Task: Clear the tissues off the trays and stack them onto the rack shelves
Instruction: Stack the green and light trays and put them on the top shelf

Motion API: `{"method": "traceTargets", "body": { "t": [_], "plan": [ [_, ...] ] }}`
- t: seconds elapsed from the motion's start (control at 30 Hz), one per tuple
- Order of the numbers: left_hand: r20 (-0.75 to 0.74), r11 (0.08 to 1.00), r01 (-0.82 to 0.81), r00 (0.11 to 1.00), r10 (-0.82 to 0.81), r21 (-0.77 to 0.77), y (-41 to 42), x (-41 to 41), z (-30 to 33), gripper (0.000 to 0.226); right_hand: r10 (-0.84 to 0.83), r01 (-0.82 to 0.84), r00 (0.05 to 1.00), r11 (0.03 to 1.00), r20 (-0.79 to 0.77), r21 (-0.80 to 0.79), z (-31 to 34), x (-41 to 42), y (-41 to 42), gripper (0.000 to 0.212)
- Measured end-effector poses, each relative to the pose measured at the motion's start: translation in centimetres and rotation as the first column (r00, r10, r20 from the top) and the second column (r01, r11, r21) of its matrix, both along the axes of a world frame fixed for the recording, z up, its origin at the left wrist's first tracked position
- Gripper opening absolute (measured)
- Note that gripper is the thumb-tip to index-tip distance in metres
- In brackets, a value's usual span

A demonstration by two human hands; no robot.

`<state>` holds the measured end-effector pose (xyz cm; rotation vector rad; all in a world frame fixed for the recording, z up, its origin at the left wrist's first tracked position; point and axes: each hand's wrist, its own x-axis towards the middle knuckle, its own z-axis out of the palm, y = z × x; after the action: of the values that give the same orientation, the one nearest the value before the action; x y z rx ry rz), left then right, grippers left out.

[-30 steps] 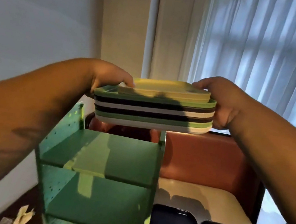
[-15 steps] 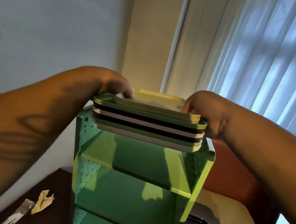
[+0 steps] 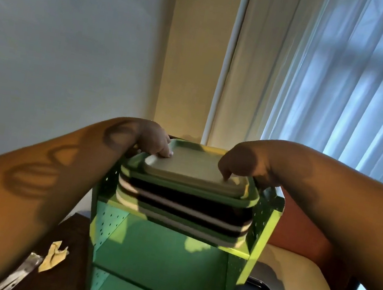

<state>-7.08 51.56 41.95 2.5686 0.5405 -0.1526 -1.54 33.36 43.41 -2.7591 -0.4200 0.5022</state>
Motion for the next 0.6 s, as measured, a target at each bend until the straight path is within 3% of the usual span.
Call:
{"method": "traceTargets", "body": {
  "t": [0.13, 0.17, 0.23, 0.4, 0.5, 0.6],
  "plan": [
    [0.073, 0.998, -0.042, 0.996, 0.045, -0.037, -0.1, 0.0, -1.0, 0.053, 0.179, -0.138, 0.963, 0.969, 0.201, -0.204, -0.6, -1.3, 0.7, 0.035],
    [0.092, 0.998, -0.046, 0.995, 0.049, -0.035, -0.4, 0.2, -1.3, 0.054, 0.277, -0.17, 0.922, 0.918, 0.272, -0.358, -0.9, -1.3, 0.9, 0.039],
    [0.102, 0.996, -0.056, 0.993, 0.064, -0.075, -1.3, 0.4, -1.5, 0.054, 0.357, -0.16, 0.858, 0.868, 0.37, -0.469, -1.2, -2.0, 1.3, 0.044],
    [0.146, 0.998, -0.043, 0.989, 0.037, 0.039, -2.6, 0.3, -1.9, 0.052, 0.435, -0.339, 0.863, 0.876, 0.256, -0.344, -0.4, -2.5, 1.5, 0.04],
    [0.094, 0.999, -0.02, 0.995, 0.022, -0.028, -2.2, -0.1, -1.6, 0.055, 0.482, -0.379, 0.843, 0.847, 0.24, -0.371, -0.3, -1.8, 0.5, 0.044],
    [0.142, 0.996, -0.009, 0.99, -0.003, 0.085, -2.3, -0.1, -0.7, 0.063, 0.565, -0.422, 0.775, 0.796, 0.284, -0.433, 0.4, -1.1, -0.9, 0.042]
  ]
}}
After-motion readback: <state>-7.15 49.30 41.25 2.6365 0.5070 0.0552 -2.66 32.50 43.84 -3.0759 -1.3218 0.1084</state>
